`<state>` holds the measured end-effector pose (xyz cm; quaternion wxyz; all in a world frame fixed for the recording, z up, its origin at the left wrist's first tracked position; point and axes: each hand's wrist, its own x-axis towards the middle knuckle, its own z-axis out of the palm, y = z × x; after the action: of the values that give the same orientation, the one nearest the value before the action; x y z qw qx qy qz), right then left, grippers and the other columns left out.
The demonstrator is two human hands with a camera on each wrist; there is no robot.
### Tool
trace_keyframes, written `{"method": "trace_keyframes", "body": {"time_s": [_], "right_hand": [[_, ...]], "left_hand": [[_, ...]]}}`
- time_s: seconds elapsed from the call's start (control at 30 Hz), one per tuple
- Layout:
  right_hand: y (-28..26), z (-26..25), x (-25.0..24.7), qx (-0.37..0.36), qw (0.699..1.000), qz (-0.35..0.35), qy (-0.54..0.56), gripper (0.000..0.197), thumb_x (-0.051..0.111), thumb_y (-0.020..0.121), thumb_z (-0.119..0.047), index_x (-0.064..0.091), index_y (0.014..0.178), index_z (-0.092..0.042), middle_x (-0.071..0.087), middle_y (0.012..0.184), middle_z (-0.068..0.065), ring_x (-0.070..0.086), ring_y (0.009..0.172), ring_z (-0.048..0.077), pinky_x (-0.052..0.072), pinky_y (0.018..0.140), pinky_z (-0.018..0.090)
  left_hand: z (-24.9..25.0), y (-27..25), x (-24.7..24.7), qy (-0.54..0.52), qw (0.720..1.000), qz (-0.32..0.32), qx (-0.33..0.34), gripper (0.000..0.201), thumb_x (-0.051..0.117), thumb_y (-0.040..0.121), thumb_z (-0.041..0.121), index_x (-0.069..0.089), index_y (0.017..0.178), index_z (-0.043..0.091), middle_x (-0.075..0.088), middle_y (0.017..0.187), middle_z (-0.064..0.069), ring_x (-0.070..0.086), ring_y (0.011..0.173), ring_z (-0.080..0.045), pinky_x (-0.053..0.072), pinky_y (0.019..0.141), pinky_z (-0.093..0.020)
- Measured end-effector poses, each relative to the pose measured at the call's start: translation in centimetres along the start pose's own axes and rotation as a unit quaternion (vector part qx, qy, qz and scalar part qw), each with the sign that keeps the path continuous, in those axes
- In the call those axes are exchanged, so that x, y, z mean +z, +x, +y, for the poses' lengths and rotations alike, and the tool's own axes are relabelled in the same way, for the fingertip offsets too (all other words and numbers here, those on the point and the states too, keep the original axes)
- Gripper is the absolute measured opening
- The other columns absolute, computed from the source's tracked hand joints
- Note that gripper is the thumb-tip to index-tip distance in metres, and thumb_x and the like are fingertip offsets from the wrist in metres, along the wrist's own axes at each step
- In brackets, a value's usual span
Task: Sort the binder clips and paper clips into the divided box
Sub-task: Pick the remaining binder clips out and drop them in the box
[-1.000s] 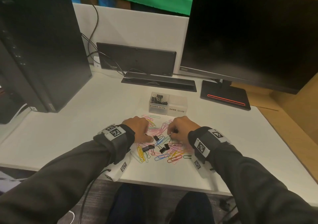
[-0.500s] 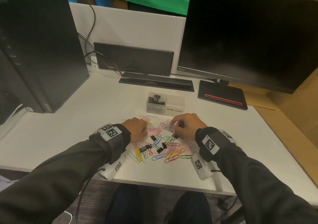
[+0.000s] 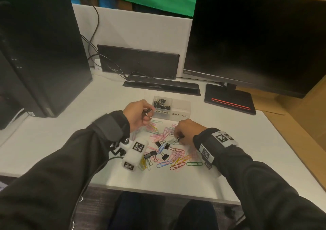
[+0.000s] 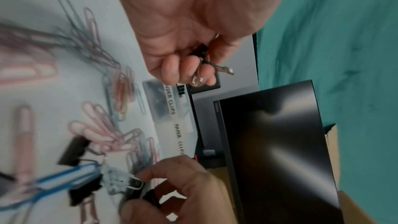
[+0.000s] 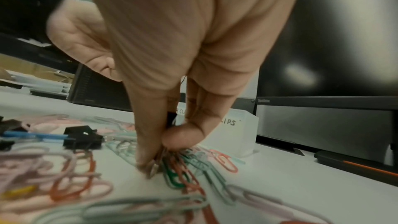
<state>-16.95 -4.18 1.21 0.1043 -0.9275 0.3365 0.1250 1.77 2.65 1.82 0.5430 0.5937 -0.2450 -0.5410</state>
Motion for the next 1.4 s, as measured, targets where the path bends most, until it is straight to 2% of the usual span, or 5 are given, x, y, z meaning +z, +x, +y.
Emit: {"method": "trace_keyframes", "body": {"time_s": [0.33,0.6,0.97,1.2,1.4], "right_hand": [[-1.2,2.0,-0.7,0.017,0.996,0.079,0.049,0.018,0.066,0.085,-0.01,0.073,0.102,-0.014,0.07,0.104,0.007,0.064,0.09,0.022,0.052,0.079,0.025],[-2.2,3.0,-2.0,0.06,0.977,0.142,0.149,0.023,0.069,0.085,-0.013,0.074,0.107,-0.016,0.072,0.105,0.004,0.064,0.093,0.016,0.049,0.087,0.022],[4.9,0.6,-5.1,0.106,0.918,0.263,0.276,0.02,0.069,0.085,-0.012,0.075,0.104,-0.012,0.071,0.103,0.008,0.058,0.088,0.017,0.041,0.078,0.022],[8.8,-1.8,-4.5,0.084,0.95,0.202,0.224,0.027,0.06,0.088,-0.004,0.073,0.11,-0.013,0.07,0.112,0.012,0.065,0.1,0.027,0.049,0.086,0.029],[6.8,-1.2,-4.3,0.067,0.95,0.238,0.191,0.041,0.055,0.09,-0.011,0.06,0.129,-0.024,0.062,0.129,0.007,0.057,0.118,0.025,0.044,0.1,0.032]], "left_hand": [[3.6,4.7,3.9,0.163,0.984,0.067,0.008,0.023,0.052,0.09,0.002,0.05,0.068,0.007,0.044,0.06,-0.005,0.035,0.047,-0.013,0.03,0.042,-0.021],[3.0,6.7,4.4,0.349,0.933,0.05,0.071,0.017,0.057,0.087,-0.001,0.067,0.079,0.01,0.061,0.07,-0.009,0.054,0.07,-0.025,0.052,0.082,-0.035],[3.5,6.3,2.5,0.505,0.844,0.033,0.179,0.033,0.051,0.093,0.007,0.068,0.12,0.017,0.065,0.127,-0.003,0.057,0.12,-0.022,0.039,0.097,-0.022],[3.0,6.1,0.1,0.413,0.894,0.045,0.166,0.043,0.045,0.089,-0.004,0.062,0.123,0.017,0.065,0.122,-0.009,0.059,0.114,-0.027,0.05,0.099,-0.04],[0.7,2.0,0.0,0.538,0.813,0.035,0.219,0.018,0.059,0.083,0.01,0.069,0.093,0.019,0.063,0.088,-0.003,0.056,0.076,-0.02,0.05,0.076,-0.03]]}}
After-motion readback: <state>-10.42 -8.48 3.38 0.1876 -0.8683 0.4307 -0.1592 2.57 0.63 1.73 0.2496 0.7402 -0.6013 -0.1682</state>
